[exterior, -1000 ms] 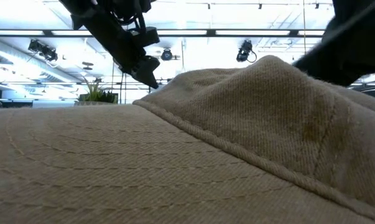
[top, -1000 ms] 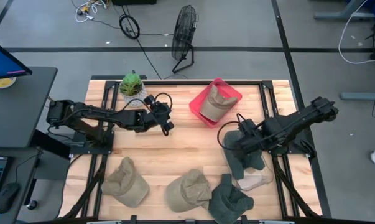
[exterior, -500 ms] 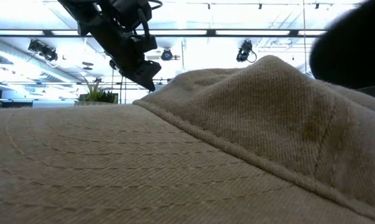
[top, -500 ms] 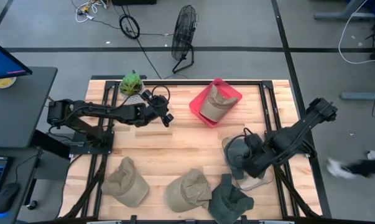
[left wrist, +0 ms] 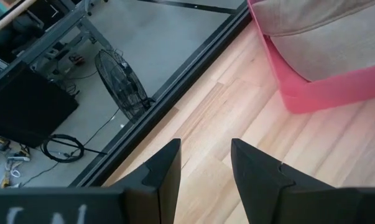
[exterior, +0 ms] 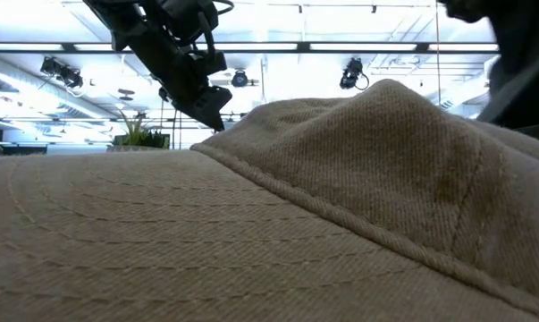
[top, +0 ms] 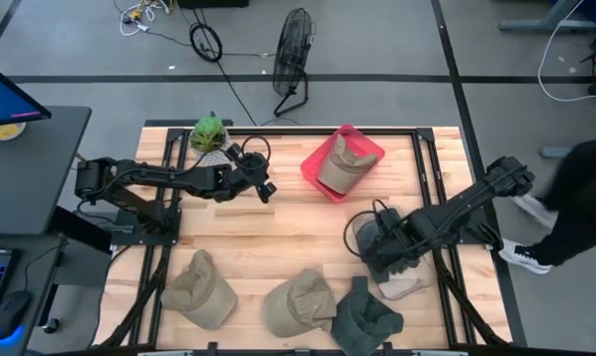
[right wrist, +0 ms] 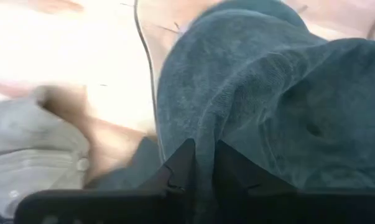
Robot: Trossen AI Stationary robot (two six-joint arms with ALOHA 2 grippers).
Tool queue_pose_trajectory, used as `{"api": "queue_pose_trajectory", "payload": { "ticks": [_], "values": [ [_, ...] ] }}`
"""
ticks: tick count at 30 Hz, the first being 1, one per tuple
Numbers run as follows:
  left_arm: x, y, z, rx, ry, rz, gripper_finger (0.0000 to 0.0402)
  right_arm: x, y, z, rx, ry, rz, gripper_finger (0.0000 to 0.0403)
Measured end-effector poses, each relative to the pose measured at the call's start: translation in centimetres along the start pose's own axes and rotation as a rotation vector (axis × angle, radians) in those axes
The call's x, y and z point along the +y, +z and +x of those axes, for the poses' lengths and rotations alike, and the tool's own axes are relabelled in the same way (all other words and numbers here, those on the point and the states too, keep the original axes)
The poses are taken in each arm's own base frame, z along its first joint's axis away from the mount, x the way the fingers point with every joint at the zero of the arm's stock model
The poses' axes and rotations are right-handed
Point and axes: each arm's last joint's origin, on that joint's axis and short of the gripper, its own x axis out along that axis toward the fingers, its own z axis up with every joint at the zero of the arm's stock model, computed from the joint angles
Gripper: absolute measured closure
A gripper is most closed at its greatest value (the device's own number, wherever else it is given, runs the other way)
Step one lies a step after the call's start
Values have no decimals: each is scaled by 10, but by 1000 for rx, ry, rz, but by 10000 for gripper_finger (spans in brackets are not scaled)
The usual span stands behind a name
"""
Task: Pick & Place hat
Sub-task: Put the left gray cap into the transparent bin
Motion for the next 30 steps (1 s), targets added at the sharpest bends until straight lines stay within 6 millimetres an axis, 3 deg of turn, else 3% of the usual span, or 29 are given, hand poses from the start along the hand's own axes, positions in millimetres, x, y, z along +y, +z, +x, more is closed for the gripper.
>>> {"api": "queue_pose_trajectory", "payload": {
  "ticks": [6, 13, 21, 27, 30],
  "values": [
    [0, 0, 0, 0, 0, -11, 258, 5, 9, 1, -2, 27, -153, 319],
    [0, 0, 0, 1, 0, -10, 258, 6, 11, 1, 41, 30, -253, 254],
    [0, 0, 0, 1, 0, -9, 258, 10, 12, -18, 139, 81, -456, 214],
    [0, 0, 0, 2, 0, -9, 257, -11, 16, -21, 150, -124, -602, 213],
    [0, 0, 0, 3, 0, -12, 257, -19, 15, -11, 173, -206, -638, 213]
  ]
}}
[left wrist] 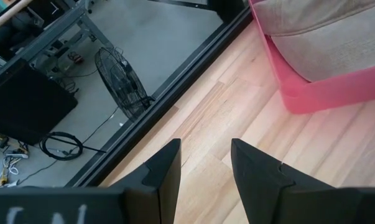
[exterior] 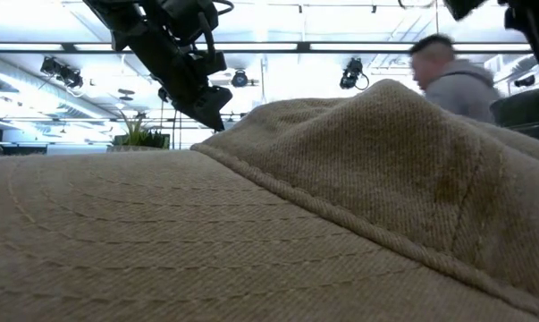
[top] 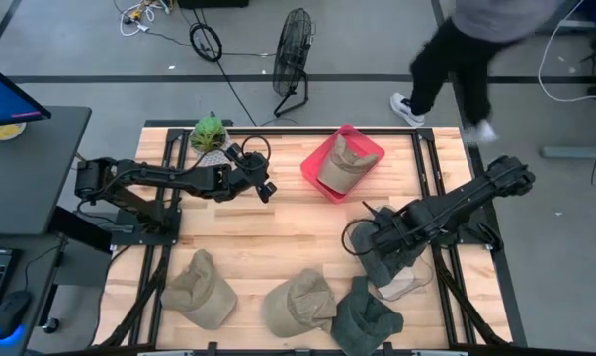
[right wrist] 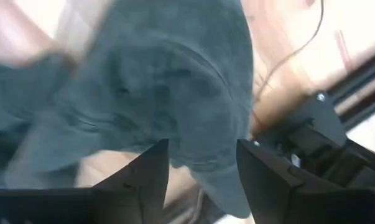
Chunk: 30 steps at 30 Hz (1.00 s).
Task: Pick & Place hat
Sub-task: Put the left gray cap into the transparent bin
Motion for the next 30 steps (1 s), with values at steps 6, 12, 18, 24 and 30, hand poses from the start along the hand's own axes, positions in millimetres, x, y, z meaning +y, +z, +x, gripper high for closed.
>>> {"api": "queue_pose_trajectory", "payload": {
  "ticks": [6, 12, 18, 24, 30],
  "values": [
    [0, 0, 0, 3, 0, -20, 257, 7, 1, 32, 52, 63, -187, 213],
    [0, 0, 0, 3, 0, -20, 257, -1, 2, 58, 75, -18, -166, 220],
    [0, 0, 0, 3, 0, -20, 257, 1, 3, 60, 68, 9, -160, 300],
    [0, 0, 0, 3, 0, -20, 257, 11, 8, 59, 5, 120, -181, 392],
    [0, 0, 0, 2, 1, -20, 257, 15, 10, 37, -21, 162, -149, 395]
  ]
}}
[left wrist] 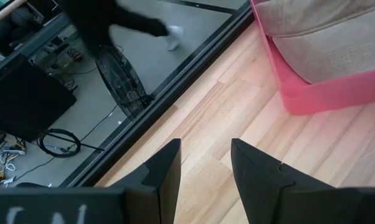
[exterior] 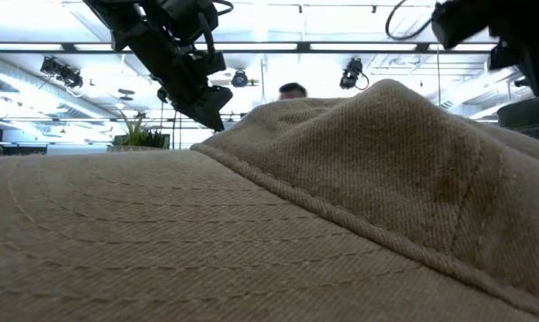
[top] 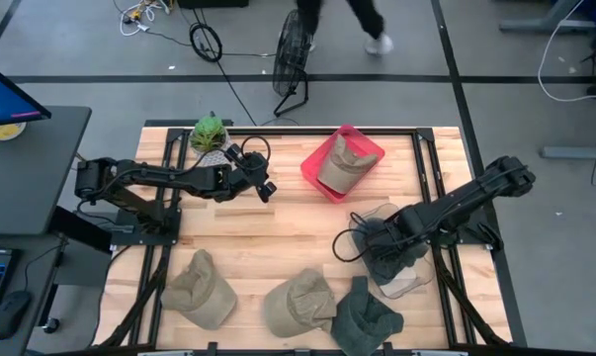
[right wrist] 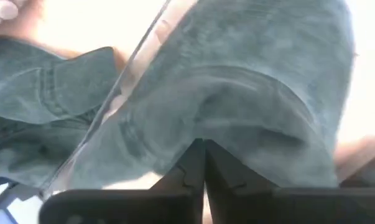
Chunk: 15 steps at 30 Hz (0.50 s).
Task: Pick & Place hat
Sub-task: Put the left gray cap into the transparent bin
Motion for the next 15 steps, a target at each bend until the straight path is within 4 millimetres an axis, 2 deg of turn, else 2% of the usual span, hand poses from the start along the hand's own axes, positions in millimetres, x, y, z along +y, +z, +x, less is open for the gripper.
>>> {"api": "queue_pose_trajectory", "payload": {
  "ticks": [3, 6, 10, 15],
  "values": [
    [0, 0, 0, 0, 0, -1, 257, -6, -5, -23, 9, -95, 45, 398],
    [0, 0, 0, 0, 0, -1, 257, -14, -11, -33, 12, -225, 86, 380],
    [0, 0, 0, 0, 0, -7, 257, -14, -11, -23, 24, -224, 63, 336],
    [0, 0, 0, 0, 0, -7, 257, -16, -12, 3, 71, -219, 2, 261]
  ]
}}
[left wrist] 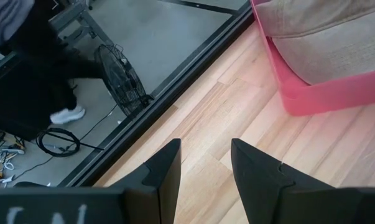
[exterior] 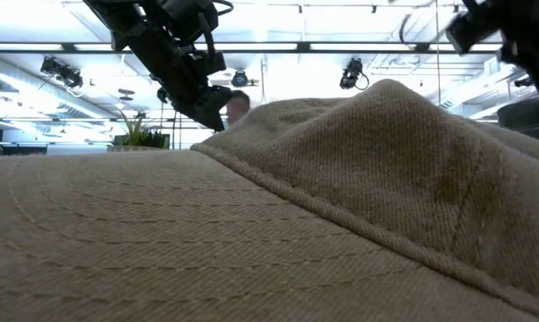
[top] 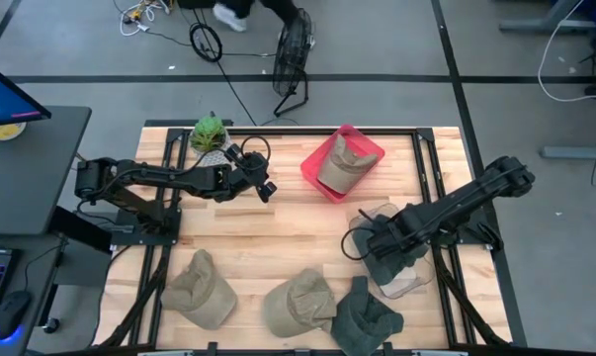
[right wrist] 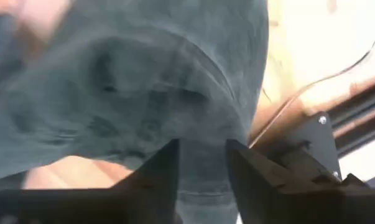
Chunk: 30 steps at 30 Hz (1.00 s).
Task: Pick & Place hat
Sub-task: Put the left gray cap into the transparent bin
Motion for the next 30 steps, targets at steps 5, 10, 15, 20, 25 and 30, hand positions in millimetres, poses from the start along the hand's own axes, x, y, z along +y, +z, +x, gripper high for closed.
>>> {"api": "queue_pose_trajectory", "payload": {
  "ticks": [5, 10, 15, 20, 25, 30],
  "values": [
    [0, 0, 0, 2, 0, 3, 257, -6, -5, 24, 90, -55, 24, 184],
    [0, 0, 0, 2, 0, 6, 257, -5, -6, 41, 99, -38, 8, 146],
    [0, 0, 0, 2, 0, 6, 257, -3, -4, 43, 102, 4, -8, 192],
    [0, 0, 0, 2, 0, 8, 257, -5, -2, 43, 118, 12, 1, 316],
    [0, 0, 0, 2, 0, 9, 257, -8, -1, 39, 167, 19, 63, 382],
    [0, 0, 0, 3, 0, 9, 257, -6, 3, 17, 154, 52, 176, 369]
  ]
}}
